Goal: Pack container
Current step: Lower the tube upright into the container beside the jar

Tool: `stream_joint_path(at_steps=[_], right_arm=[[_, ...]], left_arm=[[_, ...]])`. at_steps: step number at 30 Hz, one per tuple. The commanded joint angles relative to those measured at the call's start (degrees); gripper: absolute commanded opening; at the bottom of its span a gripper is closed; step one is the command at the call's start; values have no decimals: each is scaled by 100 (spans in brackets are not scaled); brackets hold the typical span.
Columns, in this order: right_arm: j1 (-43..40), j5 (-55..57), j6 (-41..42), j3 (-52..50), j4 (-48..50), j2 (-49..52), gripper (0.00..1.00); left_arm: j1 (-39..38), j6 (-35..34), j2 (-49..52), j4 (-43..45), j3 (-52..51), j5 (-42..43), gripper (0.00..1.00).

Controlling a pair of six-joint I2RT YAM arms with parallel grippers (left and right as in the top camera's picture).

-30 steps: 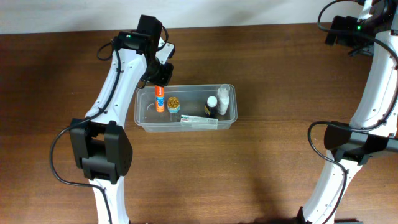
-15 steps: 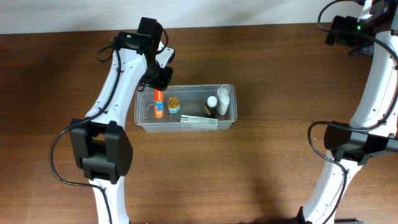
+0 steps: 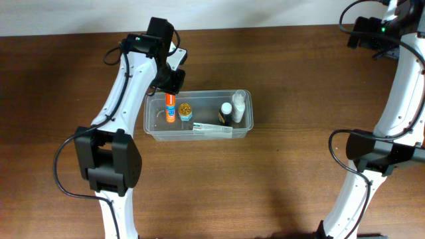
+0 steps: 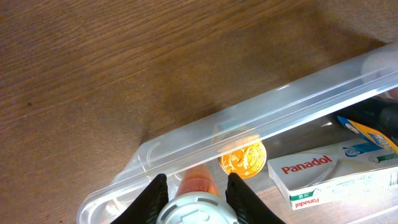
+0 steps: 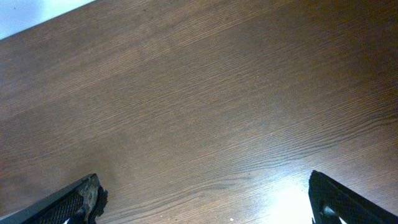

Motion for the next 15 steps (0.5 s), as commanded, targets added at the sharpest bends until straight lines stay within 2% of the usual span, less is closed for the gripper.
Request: stream_joint_path(at_steps=[1, 15], right_arm=[[-7, 50, 26, 90, -33, -138, 98], [-7, 50, 26, 90, -33, -138, 98]], left_arm=[[-24, 96, -188, 26, -15, -24, 26], [-24, 96, -673, 7, -15, -26, 27]])
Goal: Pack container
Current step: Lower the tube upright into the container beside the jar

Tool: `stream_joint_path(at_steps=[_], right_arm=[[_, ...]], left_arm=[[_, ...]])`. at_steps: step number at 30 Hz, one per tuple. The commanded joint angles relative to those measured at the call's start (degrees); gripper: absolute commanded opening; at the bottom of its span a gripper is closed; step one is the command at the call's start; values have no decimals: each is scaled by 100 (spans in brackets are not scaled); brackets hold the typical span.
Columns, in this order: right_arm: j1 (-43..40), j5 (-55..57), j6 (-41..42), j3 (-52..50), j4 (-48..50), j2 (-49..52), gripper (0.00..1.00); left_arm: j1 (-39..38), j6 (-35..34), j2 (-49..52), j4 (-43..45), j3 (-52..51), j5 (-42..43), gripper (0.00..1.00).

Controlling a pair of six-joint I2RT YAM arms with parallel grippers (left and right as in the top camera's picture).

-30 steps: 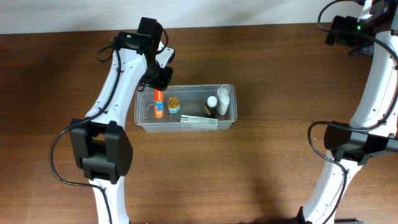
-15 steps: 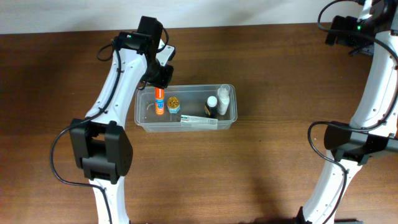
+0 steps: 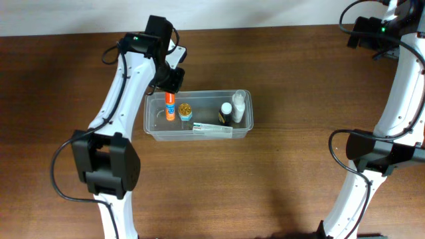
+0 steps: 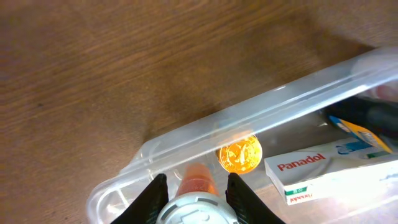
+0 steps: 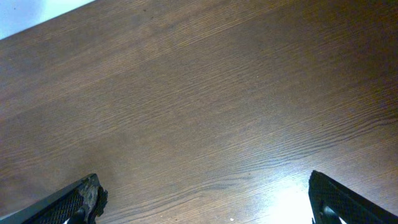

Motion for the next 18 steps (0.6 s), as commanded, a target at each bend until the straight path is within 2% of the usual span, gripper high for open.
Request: stream_joint_path(at_steps=[1, 18], right_arm=[[-7, 50, 22, 90, -35, -138, 99], [-7, 50, 22, 90, -35, -138, 98]], left_arm=[[-24, 96, -531, 11, -15, -28, 26], [-24, 74, -1266, -249, -15, -378, 27]])
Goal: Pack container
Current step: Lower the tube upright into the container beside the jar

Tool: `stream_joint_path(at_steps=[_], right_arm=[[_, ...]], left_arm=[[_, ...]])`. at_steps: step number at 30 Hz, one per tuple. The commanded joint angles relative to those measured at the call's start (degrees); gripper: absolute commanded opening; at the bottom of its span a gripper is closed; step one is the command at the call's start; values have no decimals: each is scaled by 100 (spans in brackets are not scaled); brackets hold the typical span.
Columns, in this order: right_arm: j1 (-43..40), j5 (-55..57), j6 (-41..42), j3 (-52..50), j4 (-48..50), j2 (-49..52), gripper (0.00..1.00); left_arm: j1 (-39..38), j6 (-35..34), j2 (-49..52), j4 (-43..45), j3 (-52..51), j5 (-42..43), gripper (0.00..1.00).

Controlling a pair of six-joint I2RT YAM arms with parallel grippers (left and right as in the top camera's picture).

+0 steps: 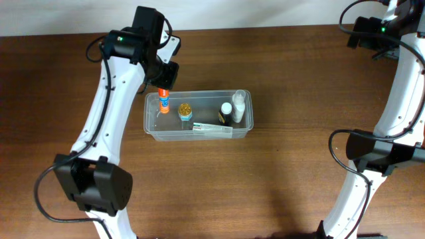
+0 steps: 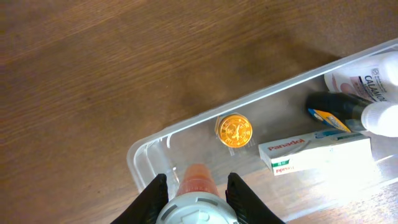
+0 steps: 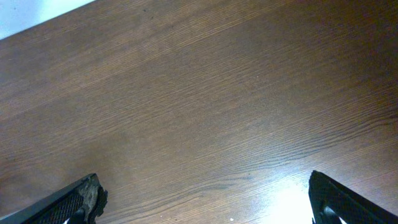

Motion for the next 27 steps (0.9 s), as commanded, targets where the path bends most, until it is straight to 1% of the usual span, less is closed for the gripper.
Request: stream_joint_path(at_steps=[1, 7, 12, 16, 20, 22, 23, 27], right_arm=[[-7, 50, 24, 90, -35, -138, 98], [-7, 50, 24, 90, -35, -138, 98], [-7, 50, 24, 90, -33, -138, 98], [-7, 50, 22, 90, -35, -138, 98], [-7, 50, 24, 90, -35, -138, 99], [-7, 50, 24, 90, -35, -138, 98], [-7, 50, 24, 90, -35, -138, 98], [-7, 50, 24, 90, -35, -138, 99]], left_arm=[[-24, 74, -437, -17, -15, -149, 26], [-68, 74, -748, -7, -17, -227, 26], [-337, 72, -887, 181, -186, -706, 26], [-675, 72, -1128, 850, -940, -1038, 26], [-905, 72, -1530, 2061, -2157, -1056, 26], [-935, 68, -1716, 2511, -2664, -1036, 29], [-933, 37, -1775, 2621, -2824, -1036, 31], [-868, 26, -1836, 2638, -3001, -1036, 32]])
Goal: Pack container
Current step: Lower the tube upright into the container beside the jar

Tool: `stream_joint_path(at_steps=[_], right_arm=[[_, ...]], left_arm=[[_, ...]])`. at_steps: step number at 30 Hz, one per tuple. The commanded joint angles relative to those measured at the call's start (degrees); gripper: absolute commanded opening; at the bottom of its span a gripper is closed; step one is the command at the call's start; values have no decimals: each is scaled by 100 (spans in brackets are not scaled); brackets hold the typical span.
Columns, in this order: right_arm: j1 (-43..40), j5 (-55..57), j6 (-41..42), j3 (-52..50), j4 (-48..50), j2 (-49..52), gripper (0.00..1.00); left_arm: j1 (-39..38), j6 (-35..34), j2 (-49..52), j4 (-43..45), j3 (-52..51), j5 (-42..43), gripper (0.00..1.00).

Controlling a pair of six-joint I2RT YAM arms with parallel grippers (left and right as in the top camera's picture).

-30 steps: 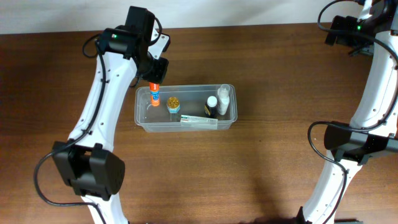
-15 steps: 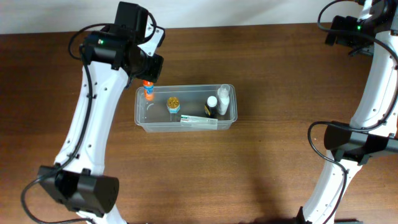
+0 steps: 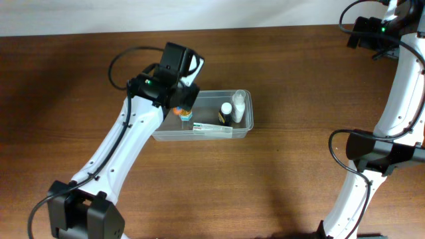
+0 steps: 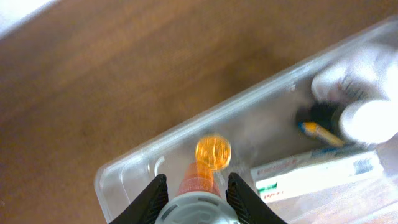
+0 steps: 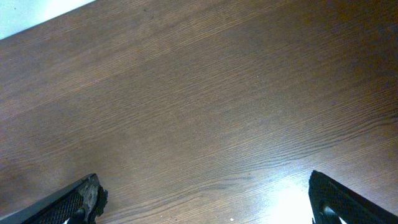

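Note:
A clear plastic container (image 3: 240, 131) stands on the brown table. In it lie a round gold tin (image 4: 212, 151), a Panadol box (image 4: 317, 174), a black bottle with a white cap (image 4: 357, 121) and a white bottle (image 3: 238, 103). My left gripper (image 4: 197, 188) is shut on an orange tube with a grey cap (image 4: 198, 173). It holds the tube upright above the container's left half (image 4: 124, 171), just in front of the gold tin. From overhead the left gripper (image 3: 180, 93) hides most of the tube. The wrist view is blurred. My right gripper (image 5: 205, 205) hangs open over bare wood at the far right.
The right arm's links (image 3: 398, 99) run down the right edge of the table. The left arm (image 3: 126, 153) stretches diagonally from the front left to the container. A white wall strip (image 3: 199, 13) borders the table's far edge.
My left gripper, still holding the orange tube, was over the container's far left end and is now further right, by the gold tin. The left arm's pose has changed. The right arm has not moved.
The left gripper first held the tube low at the container's back left wall, beside the gold tin. It then stood higher over the left end, with the whole container in its view. Now it is over the left half near the tin. The right gripper stayed open.

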Motion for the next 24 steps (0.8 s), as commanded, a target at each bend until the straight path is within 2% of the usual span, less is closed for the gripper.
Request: stream_joint_path(at_steps=[1, 7, 13, 20, 24], right_arm=[[-7, 50, 24, 90, -35, -138, 98], [-7, 50, 24, 90, -35, -138, 98], [-7, 50, 24, 90, -35, -138, 98], [-7, 50, 24, 90, -33, -138, 98], [-7, 50, 24, 90, -35, -138, 98]], left_arm=[[98, -7, -334, 70, -26, -122, 31], [240, -146, -334, 90, -26, 2, 31], [461, -378, -334, 321, -85, 481, 30], [765, -828, -334, 654, -485, 538, 30], [798, -863, -334, 951, -787, 538, 30]])
